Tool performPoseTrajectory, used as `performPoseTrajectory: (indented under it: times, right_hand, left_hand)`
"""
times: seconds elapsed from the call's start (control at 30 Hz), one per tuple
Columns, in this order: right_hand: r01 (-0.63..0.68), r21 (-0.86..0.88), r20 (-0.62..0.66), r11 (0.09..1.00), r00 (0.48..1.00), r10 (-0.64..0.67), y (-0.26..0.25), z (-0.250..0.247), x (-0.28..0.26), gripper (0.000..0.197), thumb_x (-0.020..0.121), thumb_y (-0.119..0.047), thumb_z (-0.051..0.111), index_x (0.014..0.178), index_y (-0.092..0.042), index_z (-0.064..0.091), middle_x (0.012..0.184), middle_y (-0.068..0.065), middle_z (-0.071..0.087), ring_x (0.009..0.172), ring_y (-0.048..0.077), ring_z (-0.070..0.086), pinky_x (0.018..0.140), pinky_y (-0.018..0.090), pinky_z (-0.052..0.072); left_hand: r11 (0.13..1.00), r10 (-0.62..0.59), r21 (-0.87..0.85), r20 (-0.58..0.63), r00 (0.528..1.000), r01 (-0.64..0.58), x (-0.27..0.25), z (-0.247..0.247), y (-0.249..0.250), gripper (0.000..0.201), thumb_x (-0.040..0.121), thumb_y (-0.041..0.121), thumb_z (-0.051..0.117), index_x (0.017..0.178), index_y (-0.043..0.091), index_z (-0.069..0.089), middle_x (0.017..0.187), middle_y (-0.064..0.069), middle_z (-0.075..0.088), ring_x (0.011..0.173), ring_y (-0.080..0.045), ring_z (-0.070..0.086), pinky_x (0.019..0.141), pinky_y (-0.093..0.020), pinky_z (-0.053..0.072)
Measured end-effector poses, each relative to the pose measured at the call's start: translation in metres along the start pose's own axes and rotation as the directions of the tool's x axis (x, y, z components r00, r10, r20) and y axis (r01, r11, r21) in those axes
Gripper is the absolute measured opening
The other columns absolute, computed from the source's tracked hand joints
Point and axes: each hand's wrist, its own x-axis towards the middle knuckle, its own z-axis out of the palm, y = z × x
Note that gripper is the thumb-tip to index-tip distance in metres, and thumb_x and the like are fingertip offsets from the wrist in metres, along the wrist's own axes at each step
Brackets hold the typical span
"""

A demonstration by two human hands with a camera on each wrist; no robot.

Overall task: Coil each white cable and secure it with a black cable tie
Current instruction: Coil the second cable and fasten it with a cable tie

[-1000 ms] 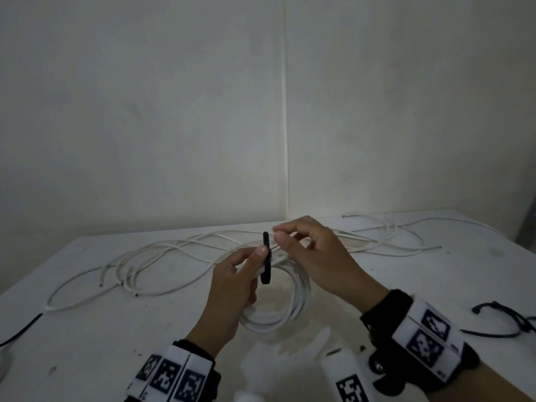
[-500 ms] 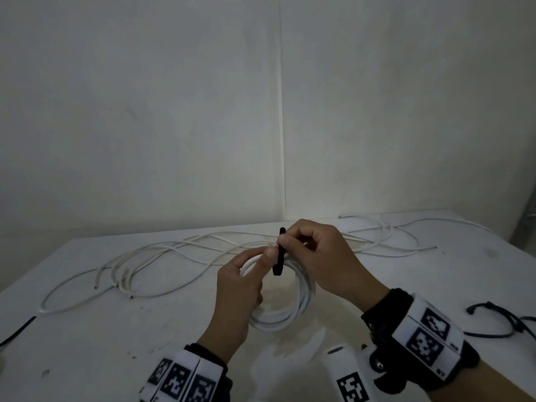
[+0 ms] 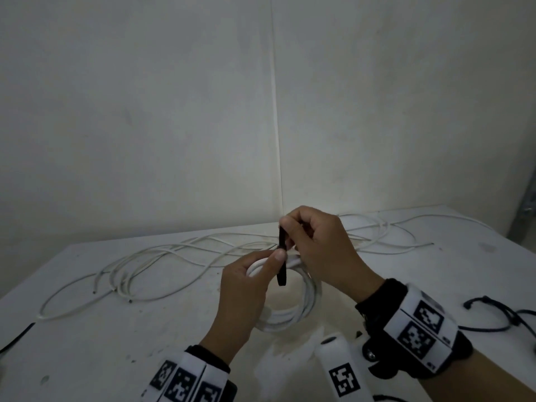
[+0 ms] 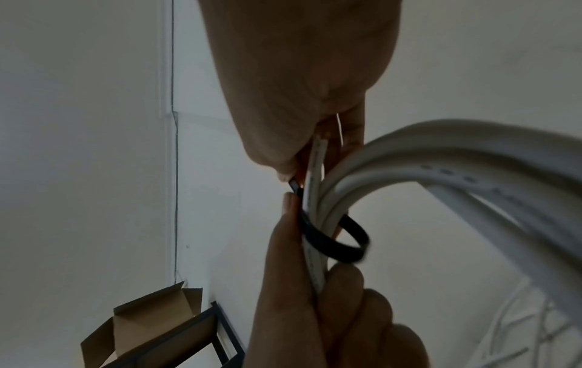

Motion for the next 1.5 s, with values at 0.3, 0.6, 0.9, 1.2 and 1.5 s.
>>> performPoseTrajectory:
  times: [0.3, 0.6, 0.9, 1.2, 1.5]
  right_hand:
    - [-0.136, -0.064, 0.207, 0.989, 0.967, 0.147, 0.012, -0.017, 0.001, 0.022, 0.091, -0.028, 0.053, 0.080, -0.013, 0.064, 0.072, -0.005, 0.063, 0.068, 0.004, 0.056, 0.068, 0.018, 0.043]
    - [-0.120, 0.071, 0.331, 0.990, 0.939, 0.091, 0.016, 0.001, -0.016, 0.015, 0.095, -0.025, 0.046, 0.097, -0.016, 0.058, 0.077, -0.012, 0.055, 0.064, -0.004, 0.050, 0.065, 0.012, 0.040]
    - [-0.126, 0.109, 0.328, 0.986, 0.941, 0.083, 0.015, 0.009, -0.019, 0.014, 0.095, -0.024, 0.045, 0.083, -0.028, 0.048, 0.071, -0.013, 0.050, 0.060, -0.004, 0.046, 0.063, 0.014, 0.038]
    - [-0.139, 0.118, 0.276, 0.983, 0.956, 0.102, 0.007, 0.003, -0.005, 0.013, 0.088, -0.018, 0.059, 0.078, -0.012, 0.065, 0.082, -0.001, 0.057, 0.072, -0.001, 0.052, 0.068, 0.006, 0.040]
    - [-0.017, -0.039, 0.203, 0.999, 0.979, 0.024, -0.007, -0.004, 0.010, 0.025, 0.087, -0.017, 0.061, 0.064, -0.022, 0.053, 0.061, -0.010, 0.054, 0.052, 0.002, 0.049, 0.056, 0.013, 0.040]
  left_hand:
    - [0.990, -0.129, -0.074, -0.118, 0.985, 0.121, -0.003, -0.001, -0.008, 0.018, 0.084, 0.020, 0.062, 0.068, 0.019, 0.069, 0.035, 0.009, 0.044, 0.033, -0.003, 0.034, 0.037, -0.015, 0.030]
    - [0.998, -0.046, -0.040, 0.075, 0.996, 0.049, 0.006, -0.013, 0.000, 0.022, 0.090, 0.028, 0.048, 0.085, 0.022, 0.069, 0.044, 0.011, 0.040, 0.043, -0.003, 0.039, 0.047, -0.021, 0.038]
    - [0.986, 0.089, 0.127, 0.146, 0.985, -0.108, 0.013, -0.021, 0.006, 0.016, 0.091, 0.021, 0.049, 0.085, 0.020, 0.064, 0.045, 0.010, 0.048, 0.037, -0.004, 0.037, 0.040, -0.015, 0.032]
    - [0.953, 0.206, 0.188, 0.182, 0.962, -0.239, 0.007, -0.017, 0.005, 0.023, 0.088, 0.011, 0.055, 0.080, 0.031, 0.064, 0.057, 0.025, 0.062, 0.051, 0.009, 0.052, 0.052, -0.004, 0.036]
    - [0.995, 0.098, 0.024, 0.124, 0.987, -0.101, 0.006, -0.011, 0.007, 0.016, 0.090, 0.019, 0.052, 0.091, 0.025, 0.066, 0.047, 0.020, 0.054, 0.044, 0.004, 0.047, 0.046, -0.007, 0.034]
